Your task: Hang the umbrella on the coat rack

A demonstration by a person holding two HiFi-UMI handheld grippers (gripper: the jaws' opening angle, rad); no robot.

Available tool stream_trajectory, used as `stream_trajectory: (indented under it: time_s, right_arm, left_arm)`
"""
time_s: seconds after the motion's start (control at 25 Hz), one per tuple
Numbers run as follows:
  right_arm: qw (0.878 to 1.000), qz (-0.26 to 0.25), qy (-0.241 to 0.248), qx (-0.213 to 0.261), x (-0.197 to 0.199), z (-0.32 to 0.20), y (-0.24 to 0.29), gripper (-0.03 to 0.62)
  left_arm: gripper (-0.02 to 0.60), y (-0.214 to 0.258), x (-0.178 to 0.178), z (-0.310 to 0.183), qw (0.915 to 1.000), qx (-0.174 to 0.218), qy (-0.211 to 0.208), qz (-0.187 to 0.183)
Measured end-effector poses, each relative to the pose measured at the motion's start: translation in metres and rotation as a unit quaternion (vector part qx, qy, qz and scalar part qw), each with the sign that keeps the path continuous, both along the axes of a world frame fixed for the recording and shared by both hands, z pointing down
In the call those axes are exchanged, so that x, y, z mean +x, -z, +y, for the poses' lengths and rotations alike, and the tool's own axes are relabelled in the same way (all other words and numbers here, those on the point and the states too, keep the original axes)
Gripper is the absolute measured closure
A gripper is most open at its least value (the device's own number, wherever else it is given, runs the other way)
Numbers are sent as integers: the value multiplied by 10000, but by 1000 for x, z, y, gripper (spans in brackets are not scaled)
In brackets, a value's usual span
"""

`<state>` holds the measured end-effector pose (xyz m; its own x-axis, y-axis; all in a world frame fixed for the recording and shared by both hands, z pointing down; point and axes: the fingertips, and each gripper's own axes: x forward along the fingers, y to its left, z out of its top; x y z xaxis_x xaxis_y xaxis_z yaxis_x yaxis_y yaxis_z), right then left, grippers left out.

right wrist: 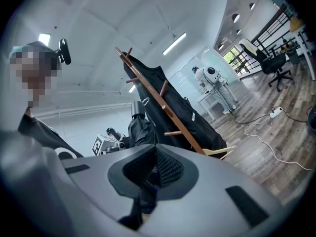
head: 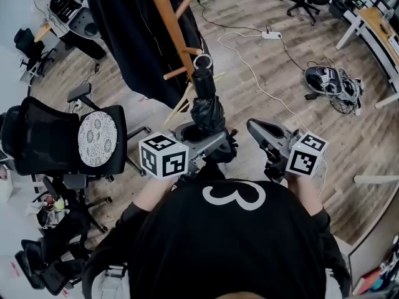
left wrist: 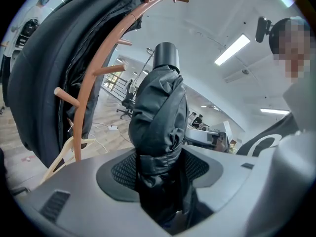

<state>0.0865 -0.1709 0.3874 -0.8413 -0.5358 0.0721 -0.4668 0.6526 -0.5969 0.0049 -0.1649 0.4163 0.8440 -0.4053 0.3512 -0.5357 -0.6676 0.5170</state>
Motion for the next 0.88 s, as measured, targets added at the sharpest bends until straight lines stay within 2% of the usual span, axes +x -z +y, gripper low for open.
stream_trajectory:
  time_s: [0.88]
  right_arm:
    - [9994, 65, -66, -322, -14, -42, -26, 568]
  left_arm:
    - [318, -32, -17, -49, 9995, -167, 78, -245]
